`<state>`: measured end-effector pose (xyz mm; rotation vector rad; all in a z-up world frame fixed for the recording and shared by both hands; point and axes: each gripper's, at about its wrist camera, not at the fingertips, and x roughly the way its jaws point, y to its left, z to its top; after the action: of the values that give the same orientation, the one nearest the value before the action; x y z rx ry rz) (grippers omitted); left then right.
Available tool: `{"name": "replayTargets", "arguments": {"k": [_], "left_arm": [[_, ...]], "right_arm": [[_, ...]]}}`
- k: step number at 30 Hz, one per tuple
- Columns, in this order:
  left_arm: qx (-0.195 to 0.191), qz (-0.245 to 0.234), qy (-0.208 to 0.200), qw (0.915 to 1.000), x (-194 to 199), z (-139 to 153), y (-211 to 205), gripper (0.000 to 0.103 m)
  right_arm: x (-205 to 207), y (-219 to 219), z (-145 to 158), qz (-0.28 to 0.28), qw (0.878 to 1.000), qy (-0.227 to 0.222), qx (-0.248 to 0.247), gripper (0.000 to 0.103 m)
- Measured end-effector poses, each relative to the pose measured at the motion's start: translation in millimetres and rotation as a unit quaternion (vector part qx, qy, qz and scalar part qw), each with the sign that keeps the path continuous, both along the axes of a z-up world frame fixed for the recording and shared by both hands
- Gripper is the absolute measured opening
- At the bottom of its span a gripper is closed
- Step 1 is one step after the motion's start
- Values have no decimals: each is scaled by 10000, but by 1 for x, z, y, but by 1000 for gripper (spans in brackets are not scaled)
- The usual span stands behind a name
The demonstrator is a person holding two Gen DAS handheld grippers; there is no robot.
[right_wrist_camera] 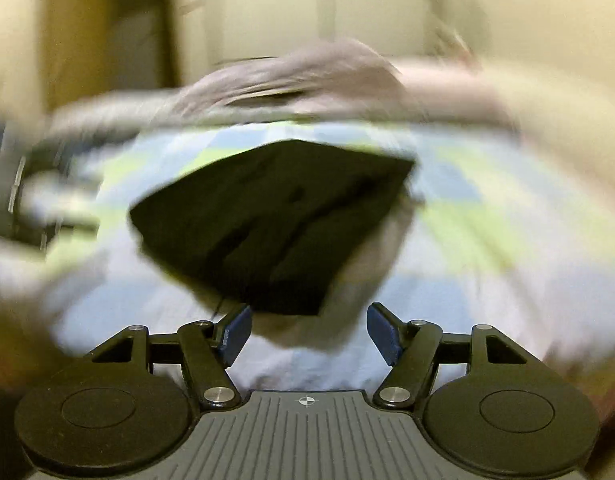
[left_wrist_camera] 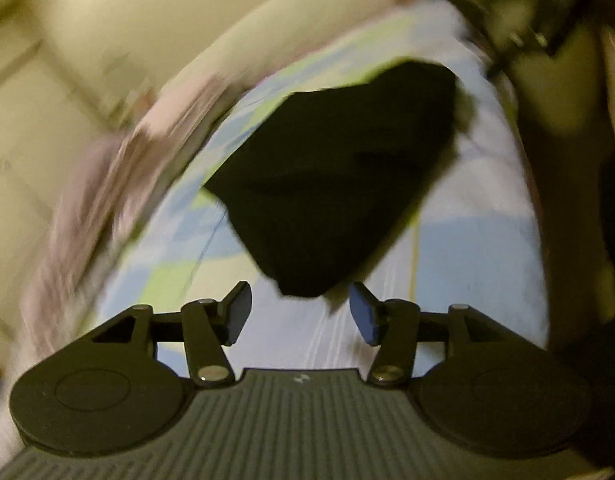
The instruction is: Fold clothes
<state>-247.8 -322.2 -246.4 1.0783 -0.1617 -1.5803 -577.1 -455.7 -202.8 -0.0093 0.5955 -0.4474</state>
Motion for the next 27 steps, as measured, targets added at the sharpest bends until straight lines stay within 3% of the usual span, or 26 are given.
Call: {"name": "replayTargets", "arguments": {"k": [2,6,8,12,13,14,17,20,23,25,27], "left_arm": [[-48,-466,-601,9971,-15,-17,-6,51],[18,-1070,-1152,9876,-25,-45,-31,51],[36,-1097,-1286,9856,-24,-52,-47,39],[300,-1102,-1113,9872,-15,-50,-63,19],[311,-1119,-1067,9875,-13,-48,-63,16],[318,-1078,-944,9892,-12,-44,-62,14],[337,-954,-579,9932,-6,-31,-60,11],[296,-908,-543,9939,-12,-28,-54,9],[225,-782,-521,9953,-12,-28,-49,8],[162,-697,-492,9962,-13,-31,-44,8],[69,-603,-477,9970,-9,-38,-53,10]], "right_arm": [[11,25,-11,416,9941,380,-931,67],[46,48,-44,929,9650,1216,-2130,67],[61,53,-58,1035,9498,1506,-2540,67],[87,53,-90,1160,9091,2104,-3404,65],[91,49,-98,1147,8989,2240,-3588,43],[88,42,-101,1113,8954,2343,-3619,36],[73,22,-103,920,8991,2501,-3472,17],[57,5,-99,638,9103,2507,-3232,13],[48,3,-92,574,9199,2417,-3035,13],[42,8,-90,594,9171,2438,-3098,14],[37,13,-88,602,9147,2445,-3162,27]]}}
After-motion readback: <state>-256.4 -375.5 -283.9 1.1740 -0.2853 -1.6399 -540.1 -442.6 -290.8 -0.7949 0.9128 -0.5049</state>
